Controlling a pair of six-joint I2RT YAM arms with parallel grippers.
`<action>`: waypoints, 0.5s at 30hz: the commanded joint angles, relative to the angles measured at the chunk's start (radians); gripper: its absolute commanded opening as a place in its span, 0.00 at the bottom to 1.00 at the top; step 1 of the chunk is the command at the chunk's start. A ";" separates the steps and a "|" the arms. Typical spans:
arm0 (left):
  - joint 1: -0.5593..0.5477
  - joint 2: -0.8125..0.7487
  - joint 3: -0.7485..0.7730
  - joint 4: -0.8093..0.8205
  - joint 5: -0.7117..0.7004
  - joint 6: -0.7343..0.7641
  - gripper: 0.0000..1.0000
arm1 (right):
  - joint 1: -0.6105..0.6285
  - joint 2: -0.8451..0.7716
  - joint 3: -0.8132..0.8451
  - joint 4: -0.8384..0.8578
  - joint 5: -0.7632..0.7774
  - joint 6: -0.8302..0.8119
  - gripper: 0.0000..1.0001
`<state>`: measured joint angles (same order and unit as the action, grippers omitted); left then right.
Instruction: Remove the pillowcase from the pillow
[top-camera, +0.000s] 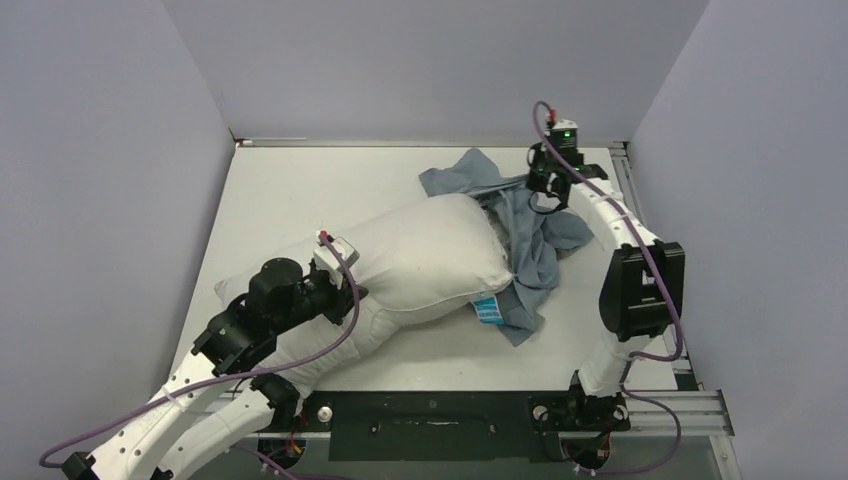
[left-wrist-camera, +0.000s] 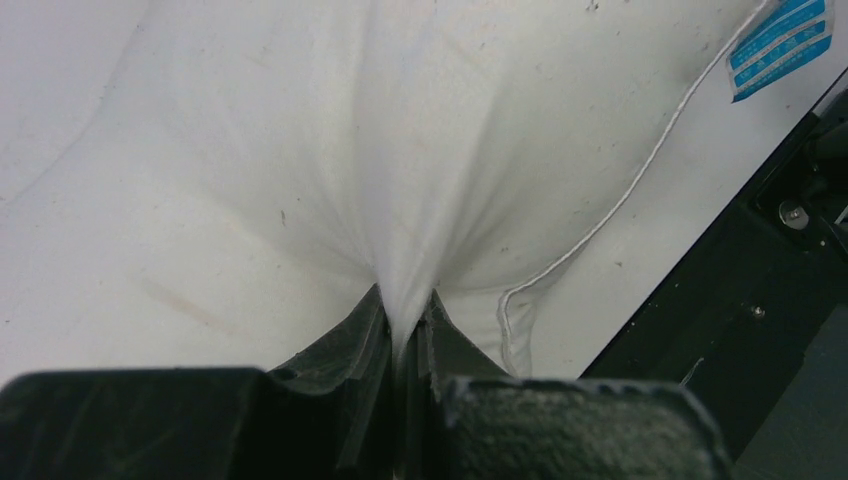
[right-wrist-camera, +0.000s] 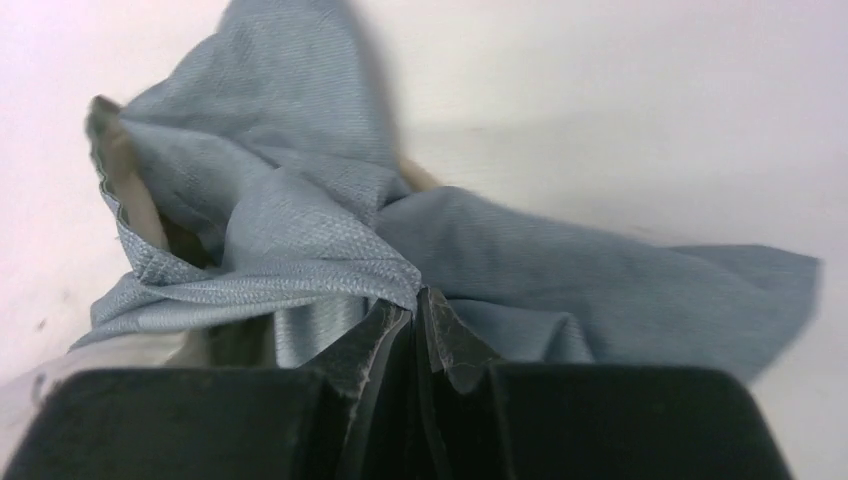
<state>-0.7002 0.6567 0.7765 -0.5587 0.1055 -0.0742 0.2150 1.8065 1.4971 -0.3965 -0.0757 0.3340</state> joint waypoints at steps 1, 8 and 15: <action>0.057 -0.068 -0.001 0.020 0.031 -0.009 0.00 | -0.105 -0.163 -0.040 0.043 0.124 0.044 0.05; 0.150 -0.069 0.006 0.043 -0.032 -0.042 0.00 | -0.132 -0.314 -0.112 0.023 0.051 0.045 0.05; 0.235 0.023 0.094 0.055 -0.097 -0.117 0.00 | -0.062 -0.495 -0.166 -0.033 -0.063 -0.011 0.05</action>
<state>-0.5064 0.6437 0.7696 -0.5369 0.0765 -0.1383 0.1055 1.4113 1.3384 -0.4129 -0.0597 0.3672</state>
